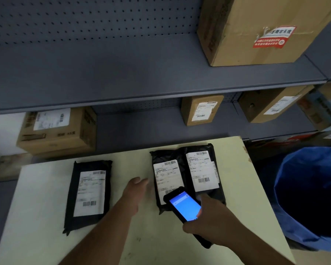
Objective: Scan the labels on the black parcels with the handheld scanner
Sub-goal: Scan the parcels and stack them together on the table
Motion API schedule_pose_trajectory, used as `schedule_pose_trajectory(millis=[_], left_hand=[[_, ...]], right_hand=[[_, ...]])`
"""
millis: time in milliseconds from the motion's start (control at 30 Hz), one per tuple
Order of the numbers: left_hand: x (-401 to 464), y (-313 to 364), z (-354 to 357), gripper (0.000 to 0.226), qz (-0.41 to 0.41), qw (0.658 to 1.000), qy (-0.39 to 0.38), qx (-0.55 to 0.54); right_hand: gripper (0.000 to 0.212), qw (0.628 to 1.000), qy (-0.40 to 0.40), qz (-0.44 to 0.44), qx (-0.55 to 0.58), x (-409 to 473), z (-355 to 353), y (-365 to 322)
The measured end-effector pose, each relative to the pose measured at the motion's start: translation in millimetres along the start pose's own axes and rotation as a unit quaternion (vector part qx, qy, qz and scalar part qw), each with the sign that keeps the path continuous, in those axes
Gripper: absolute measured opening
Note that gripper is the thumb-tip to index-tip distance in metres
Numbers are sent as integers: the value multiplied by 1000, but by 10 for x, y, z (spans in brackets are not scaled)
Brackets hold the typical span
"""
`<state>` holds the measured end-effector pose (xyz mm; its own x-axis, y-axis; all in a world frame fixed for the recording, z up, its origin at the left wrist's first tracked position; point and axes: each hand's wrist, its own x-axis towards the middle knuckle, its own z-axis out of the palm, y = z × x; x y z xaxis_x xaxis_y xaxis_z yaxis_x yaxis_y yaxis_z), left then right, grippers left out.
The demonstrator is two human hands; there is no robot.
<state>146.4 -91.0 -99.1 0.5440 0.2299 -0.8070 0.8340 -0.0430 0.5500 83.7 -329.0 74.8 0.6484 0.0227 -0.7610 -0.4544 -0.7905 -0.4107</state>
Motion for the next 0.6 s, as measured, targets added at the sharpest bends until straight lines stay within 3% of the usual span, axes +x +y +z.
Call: schedule_pose_trajectory(millis=[167,267,333,500,600], left_hand=[[-148,26,-430,82,0,1000,-2,-31],[-51,-75,-704,87,5,1000,12,-17],[-107,-38,-864,61,19,999,26,9],[-252,-19,-1381,28,50,990,121,-43],[-274,-106,-1708,30,84,977,197,-17]], right_hand=[[48,999,-14,-24,-23,17,208,-270],[50,998,-10,-35,-47,40,349,-440],[51,997,-12,-41,-58,67,451,-547],[51,995,-27,-55,-73,98,695,-812],[51,994,-30,-61,-82,101,826,-952]])
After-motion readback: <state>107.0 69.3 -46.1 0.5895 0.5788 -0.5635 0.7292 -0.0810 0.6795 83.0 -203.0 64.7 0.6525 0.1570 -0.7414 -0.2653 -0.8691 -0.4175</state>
